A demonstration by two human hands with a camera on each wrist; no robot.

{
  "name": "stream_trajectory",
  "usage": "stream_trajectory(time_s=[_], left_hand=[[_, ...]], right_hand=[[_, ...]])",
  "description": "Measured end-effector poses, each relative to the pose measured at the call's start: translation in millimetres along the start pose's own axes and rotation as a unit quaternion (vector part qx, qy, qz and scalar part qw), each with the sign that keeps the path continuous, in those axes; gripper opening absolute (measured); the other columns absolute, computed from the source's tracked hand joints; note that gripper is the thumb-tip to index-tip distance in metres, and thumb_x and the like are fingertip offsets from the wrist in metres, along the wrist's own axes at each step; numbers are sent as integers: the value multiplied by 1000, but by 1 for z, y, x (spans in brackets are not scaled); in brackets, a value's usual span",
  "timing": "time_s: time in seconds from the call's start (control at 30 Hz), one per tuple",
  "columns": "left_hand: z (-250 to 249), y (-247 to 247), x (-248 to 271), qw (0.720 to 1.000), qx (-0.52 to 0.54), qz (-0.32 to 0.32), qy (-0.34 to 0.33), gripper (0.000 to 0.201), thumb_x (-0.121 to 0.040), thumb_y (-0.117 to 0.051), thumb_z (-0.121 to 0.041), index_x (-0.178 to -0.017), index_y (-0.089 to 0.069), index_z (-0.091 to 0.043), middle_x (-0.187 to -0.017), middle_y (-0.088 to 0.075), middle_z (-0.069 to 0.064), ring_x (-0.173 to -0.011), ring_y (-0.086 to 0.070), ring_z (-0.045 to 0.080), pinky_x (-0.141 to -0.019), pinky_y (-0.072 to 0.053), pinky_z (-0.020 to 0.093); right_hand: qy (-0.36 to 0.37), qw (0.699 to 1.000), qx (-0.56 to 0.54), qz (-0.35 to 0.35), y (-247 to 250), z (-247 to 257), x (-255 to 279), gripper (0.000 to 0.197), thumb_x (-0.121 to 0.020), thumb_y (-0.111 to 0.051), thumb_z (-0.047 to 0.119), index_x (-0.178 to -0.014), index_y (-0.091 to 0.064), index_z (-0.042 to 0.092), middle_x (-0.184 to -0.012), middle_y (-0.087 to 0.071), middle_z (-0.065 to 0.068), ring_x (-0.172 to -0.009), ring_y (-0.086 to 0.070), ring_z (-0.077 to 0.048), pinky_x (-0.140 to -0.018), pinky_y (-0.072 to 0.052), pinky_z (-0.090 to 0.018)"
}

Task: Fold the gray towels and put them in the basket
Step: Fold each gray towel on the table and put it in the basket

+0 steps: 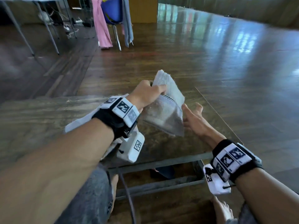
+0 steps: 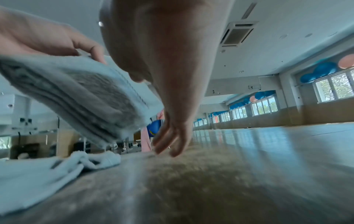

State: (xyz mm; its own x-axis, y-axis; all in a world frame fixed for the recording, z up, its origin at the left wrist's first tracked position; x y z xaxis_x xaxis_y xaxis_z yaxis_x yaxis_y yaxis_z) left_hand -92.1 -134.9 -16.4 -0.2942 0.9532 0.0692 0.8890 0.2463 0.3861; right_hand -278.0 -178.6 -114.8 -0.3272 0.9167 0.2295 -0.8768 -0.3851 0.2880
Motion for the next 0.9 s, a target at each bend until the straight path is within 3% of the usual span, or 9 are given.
stream_trajectory(time_s=[0.07, 0.17, 0.33, 0.47, 0.53, 0.6, 0.7, 0.77, 0.9], left_hand=[[-20, 36, 20, 999, 36, -16, -18, 14, -65, -66, -37, -69, -67, -24, -75, -64, 7, -77, -64, 25, -72, -51, 38], [-33, 92, 53, 994, 95, -50, -23, 19, -66, -69, -35, -80, -73, -22, -102, -73, 18, -102, -69, 38, -93, -53, 51], [-25, 201, 120, 976, 158, -144, -44, 20, -81, -68, -23, -97, -71, -12, -97, -73, 14, -88, -70, 31, -75, -55, 39], [17, 293, 190, 958, 163, -233, -35, 30, -84, -71, -29, -112, -70, -19, -104, -76, 3, -88, -71, 23, -74, -57, 37], [47, 333, 230, 949, 155, -276, -16, 29, -83, -71, -36, -110, -70, -26, -100, -77, 0, -84, -73, 20, -70, -59, 41], [78, 366, 273, 939, 133, -318, 8, 27, -82, -72, -41, -106, -71, -29, -88, -77, -5, -72, -72, 14, -58, -55, 33], [135, 401, 332, 920, 98, -371, 78, 27, -85, -72, -40, -106, -70, -24, -87, -76, -4, -72, -72, 17, -56, -51, 28], [179, 409, 362, 909, 96, -384, 127, 27, -88, -70, -37, -108, -68, -19, -92, -74, 2, -71, -70, 23, -52, -50, 26], [271, 405, 407, 893, 75, -397, 197, 18, -89, -67, -27, -106, -69, -20, -87, -68, -7, -62, -61, 6, -41, -43, 15]], right_hand=[[27, 996, -79, 26, -16, 34, 14, 105, -71, -57, 79, -153, -8, 34, -143, -50, -9, -109, -71, -26, -89, -58, -48], [73, 979, -180, 55, -47, 94, 35, 77, -75, -74, 57, -132, -34, 25, -129, -57, -8, -91, -76, -17, -71, -61, -40], [160, 965, -179, 106, -121, 199, 78, 60, -96, -67, 15, -136, -22, 20, -120, -60, -12, -87, -74, -22, -70, -63, -42], [261, 954, -38, 145, -207, 269, 122, 50, -97, -59, 3, -128, -22, 16, -105, -49, 2, -84, -58, -4, -53, -51, -12], [288, 941, 18, 174, -258, 289, 145, 51, -95, -56, -1, -125, -18, 16, -101, -43, 4, -82, -53, -4, -48, -45, -8], [281, 935, 60, 209, -310, 296, 166, 52, -93, -52, -2, -125, -16, 16, -102, -42, 0, -80, -52, -8, -49, -46, -12], [264, 897, 218, 278, -394, 282, 201, 26, -97, -44, 0, -121, -38, -6, -89, -37, -1, -83, -47, -23, -57, -41, -21], [251, 879, 270, 302, -438, 260, 222, 29, -99, -42, 4, -126, -33, 2, -88, -36, 1, -79, -45, -20, -58, -37, -25], [192, 848, 330, 368, -513, 176, 248, 80, -98, -44, 14, -156, 10, 1, -146, -37, -13, -125, -47, -29, -96, -39, -31]])
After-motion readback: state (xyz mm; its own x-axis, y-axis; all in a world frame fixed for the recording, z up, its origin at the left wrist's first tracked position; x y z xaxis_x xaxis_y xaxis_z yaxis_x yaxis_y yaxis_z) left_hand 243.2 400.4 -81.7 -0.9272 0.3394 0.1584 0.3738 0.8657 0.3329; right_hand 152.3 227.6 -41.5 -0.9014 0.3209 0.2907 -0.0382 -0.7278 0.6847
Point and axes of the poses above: each hand's wrist, its own x-axis away from the middle knuckle, its own y-axis out of the back of the hand, z = x × y, the point moved 8 cm from there along -x, towards the middle knuckle
